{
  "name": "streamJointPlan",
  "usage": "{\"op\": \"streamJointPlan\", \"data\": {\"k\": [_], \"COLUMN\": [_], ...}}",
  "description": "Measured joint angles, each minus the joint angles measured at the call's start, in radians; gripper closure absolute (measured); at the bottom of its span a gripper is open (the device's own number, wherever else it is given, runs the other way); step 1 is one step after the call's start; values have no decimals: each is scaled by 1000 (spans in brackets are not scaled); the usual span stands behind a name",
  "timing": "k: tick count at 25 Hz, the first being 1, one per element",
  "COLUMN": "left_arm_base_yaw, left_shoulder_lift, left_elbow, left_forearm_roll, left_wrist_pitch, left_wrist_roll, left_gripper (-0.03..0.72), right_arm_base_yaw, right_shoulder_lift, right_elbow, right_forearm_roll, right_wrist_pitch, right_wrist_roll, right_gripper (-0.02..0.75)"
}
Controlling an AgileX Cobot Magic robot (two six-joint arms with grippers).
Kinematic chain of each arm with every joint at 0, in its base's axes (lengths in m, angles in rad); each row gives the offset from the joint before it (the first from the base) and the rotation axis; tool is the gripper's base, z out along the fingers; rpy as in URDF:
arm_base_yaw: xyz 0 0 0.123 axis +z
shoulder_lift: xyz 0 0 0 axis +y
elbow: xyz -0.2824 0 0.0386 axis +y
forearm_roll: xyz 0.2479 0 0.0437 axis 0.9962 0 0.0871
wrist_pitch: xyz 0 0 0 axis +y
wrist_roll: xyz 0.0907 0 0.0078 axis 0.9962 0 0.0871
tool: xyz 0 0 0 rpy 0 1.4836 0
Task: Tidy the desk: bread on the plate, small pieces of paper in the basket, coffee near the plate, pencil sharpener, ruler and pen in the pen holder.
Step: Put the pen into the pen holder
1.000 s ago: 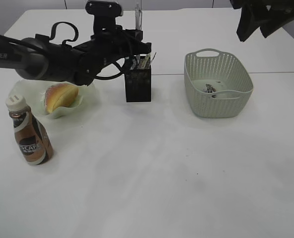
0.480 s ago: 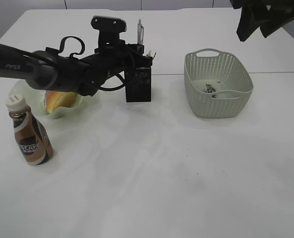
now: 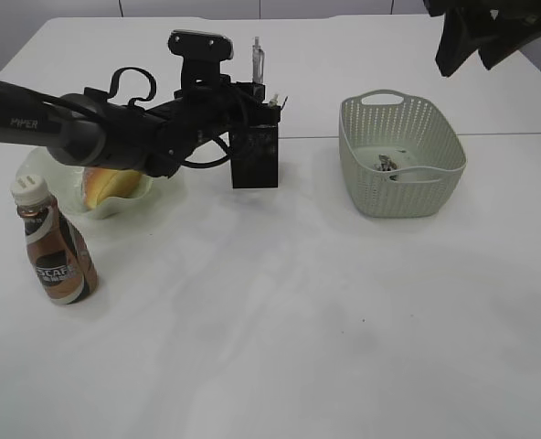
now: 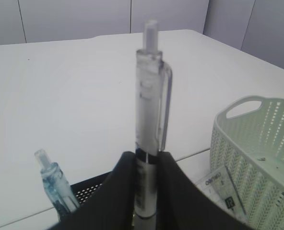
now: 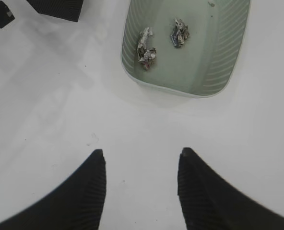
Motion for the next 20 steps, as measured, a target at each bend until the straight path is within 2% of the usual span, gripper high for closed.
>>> {"op": "streamJointPlan", "data": {"k": [2, 7, 13, 20], "left_arm_base_yaw": [0, 0, 0, 0], "left_shoulder_lift": [0, 0, 0, -92], "left_elbow": [0, 0, 0, 0], "left_forearm_roll": [0, 0, 0, 4], "left_wrist_pitch": [2, 4, 25, 188], "left_wrist_roll": [-2, -2, -4, -4], "left_gripper": [545, 390, 359, 357], "right_arm_base_yaw": [0, 0, 0, 0], "right_shoulder_lift": [0, 0, 0, 0], "right_elbow": [0, 0, 0, 0], "right_forearm_roll": [0, 0, 0, 0], "right_wrist_pitch": [0, 0, 0, 0], "right_wrist_roll": [0, 0, 0, 0], "right_gripper": [374, 374, 374, 374]}}
